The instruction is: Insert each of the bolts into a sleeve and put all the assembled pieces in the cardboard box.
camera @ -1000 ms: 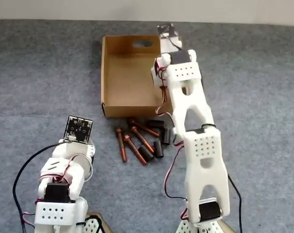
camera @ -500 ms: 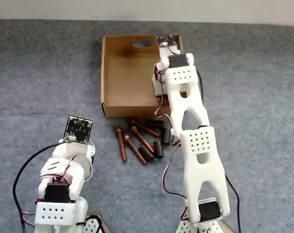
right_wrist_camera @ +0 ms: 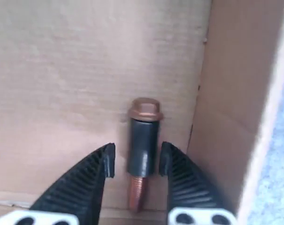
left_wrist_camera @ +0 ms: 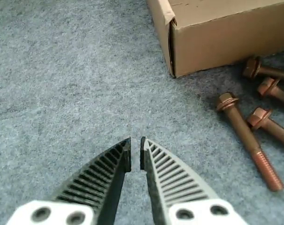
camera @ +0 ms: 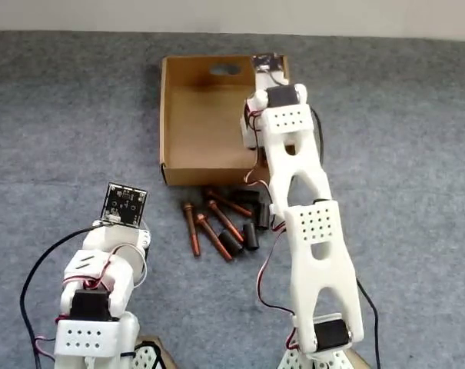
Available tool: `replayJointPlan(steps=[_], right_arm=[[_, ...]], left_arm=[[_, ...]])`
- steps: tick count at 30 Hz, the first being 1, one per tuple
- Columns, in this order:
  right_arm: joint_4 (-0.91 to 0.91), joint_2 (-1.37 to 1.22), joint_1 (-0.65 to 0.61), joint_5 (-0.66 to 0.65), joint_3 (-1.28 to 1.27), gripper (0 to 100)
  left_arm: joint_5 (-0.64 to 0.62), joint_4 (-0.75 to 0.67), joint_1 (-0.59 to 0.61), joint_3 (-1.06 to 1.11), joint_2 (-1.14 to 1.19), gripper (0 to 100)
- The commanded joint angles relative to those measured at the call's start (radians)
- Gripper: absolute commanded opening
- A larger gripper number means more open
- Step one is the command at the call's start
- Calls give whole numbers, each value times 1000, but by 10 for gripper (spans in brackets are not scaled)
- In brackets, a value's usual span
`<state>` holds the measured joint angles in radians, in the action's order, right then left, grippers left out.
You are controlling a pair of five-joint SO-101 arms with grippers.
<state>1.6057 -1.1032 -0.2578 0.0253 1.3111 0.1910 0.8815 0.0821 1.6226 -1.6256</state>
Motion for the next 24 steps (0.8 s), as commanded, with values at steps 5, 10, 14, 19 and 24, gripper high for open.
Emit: replayJointPlan(steps=[5, 10, 14, 19, 24], right_arm=[[93, 22, 13, 9, 329, 151], [134, 31, 36, 8, 464, 130], [133, 38, 88, 8, 435, 118], [140, 38, 133, -81, 427, 118], [154, 10, 134, -121, 367, 118]], left_arm=[[9, 2, 8, 1, -8, 59], [9, 2, 8, 4, -8, 59], [9, -5, 8, 7, -8, 59], [9, -17, 10, 8, -8, 59], [9, -17, 10, 8, -8, 59]])
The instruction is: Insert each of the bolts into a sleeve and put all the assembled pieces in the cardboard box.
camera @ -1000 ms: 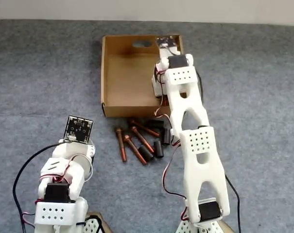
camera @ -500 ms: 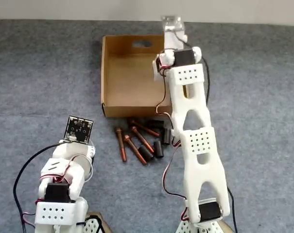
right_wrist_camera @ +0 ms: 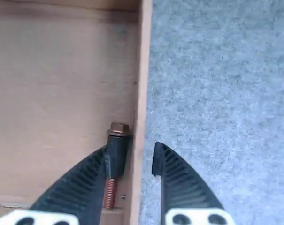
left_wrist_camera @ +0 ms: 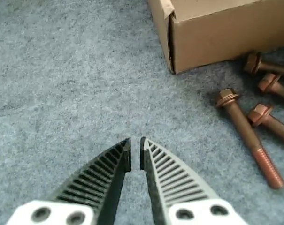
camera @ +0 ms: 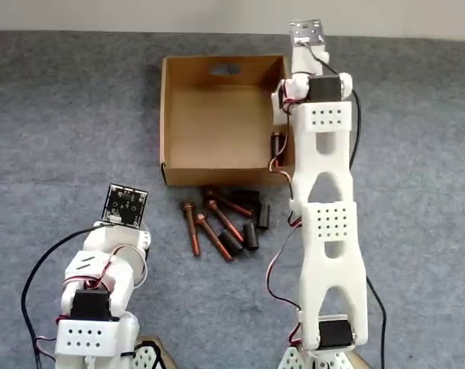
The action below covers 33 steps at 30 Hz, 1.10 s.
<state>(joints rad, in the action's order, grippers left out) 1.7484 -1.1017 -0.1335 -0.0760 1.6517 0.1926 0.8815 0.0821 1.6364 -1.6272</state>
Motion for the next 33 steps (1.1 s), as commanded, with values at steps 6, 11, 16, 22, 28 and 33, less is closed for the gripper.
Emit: replayJointPlan(steps=[6, 11, 16, 22, 28, 33], right_arm=[[12, -67, 13, -18, 19, 111], [10, -79, 39, -15, 21, 15], [15, -77, 50, 15, 21, 6], [16, -77, 47, 155, 15, 6], [18, -76, 27, 201, 10, 6], [18, -76, -1, 215, 10, 5]], left_arm=[[8, -17, 10, -5, -7, 59], [8, -17, 10, -5, -7, 59], [8, -17, 10, -7, -7, 59], [8, -17, 10, -8, -7, 59], [8, -18, 10, -8, -7, 59], [8, -18, 10, -8, -7, 59]])
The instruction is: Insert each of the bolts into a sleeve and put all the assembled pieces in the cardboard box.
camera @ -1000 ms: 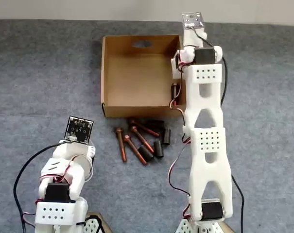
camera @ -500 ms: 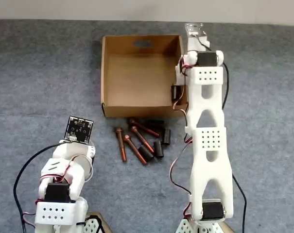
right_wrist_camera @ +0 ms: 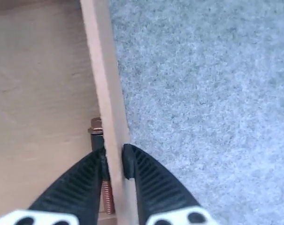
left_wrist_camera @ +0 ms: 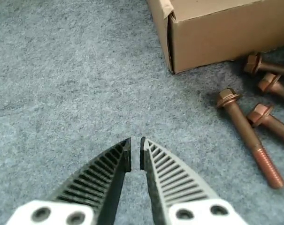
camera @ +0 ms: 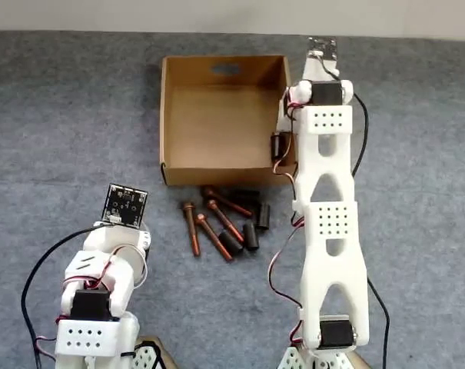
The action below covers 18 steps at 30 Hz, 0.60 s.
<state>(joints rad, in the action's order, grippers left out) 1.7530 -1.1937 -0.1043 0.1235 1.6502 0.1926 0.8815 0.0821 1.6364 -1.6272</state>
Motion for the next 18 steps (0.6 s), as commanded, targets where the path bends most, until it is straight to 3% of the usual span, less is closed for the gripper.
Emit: replayJointPlan(steps=[1, 18], right_arm=[[13, 16, -39, 15, 12, 5], [13, 16, -105, 15, 13, 5]], left_arm=[[8, -18, 10, -8, -7, 59], [8, -18, 10, -8, -7, 59]])
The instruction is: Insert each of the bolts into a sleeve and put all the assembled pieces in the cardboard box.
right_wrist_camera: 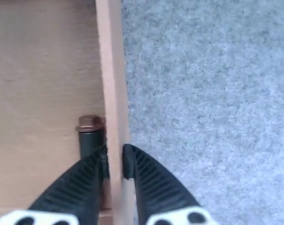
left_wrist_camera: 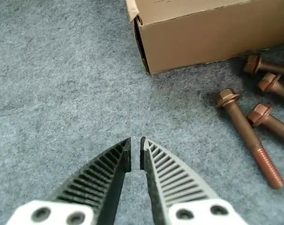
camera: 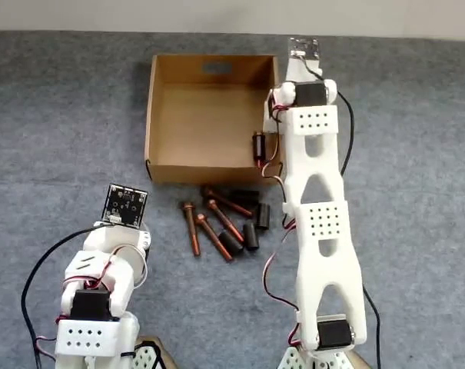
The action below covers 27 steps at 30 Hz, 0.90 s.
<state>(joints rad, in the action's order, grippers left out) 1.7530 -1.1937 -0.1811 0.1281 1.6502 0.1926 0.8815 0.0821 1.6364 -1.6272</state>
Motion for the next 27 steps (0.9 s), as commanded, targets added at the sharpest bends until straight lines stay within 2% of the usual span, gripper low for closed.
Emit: replayJointPlan(steps=[1, 7, 13, 22, 27], right_arm=[[13, 16, -30, 11, 18, 5], [13, 79, -28, 11, 13, 22], [12, 165, -27, 6, 13, 193], [13, 364, -25, 5, -4, 148], [15, 581, -30, 5, -223, 146]], left_arm=[[8, -18, 10, -8, -7, 59], [8, -18, 10, -7, -7, 59], [8, -18, 10, -7, -7, 59], [8, -18, 10, -5, -7, 59], [8, -20, 10, -5, -7, 59]])
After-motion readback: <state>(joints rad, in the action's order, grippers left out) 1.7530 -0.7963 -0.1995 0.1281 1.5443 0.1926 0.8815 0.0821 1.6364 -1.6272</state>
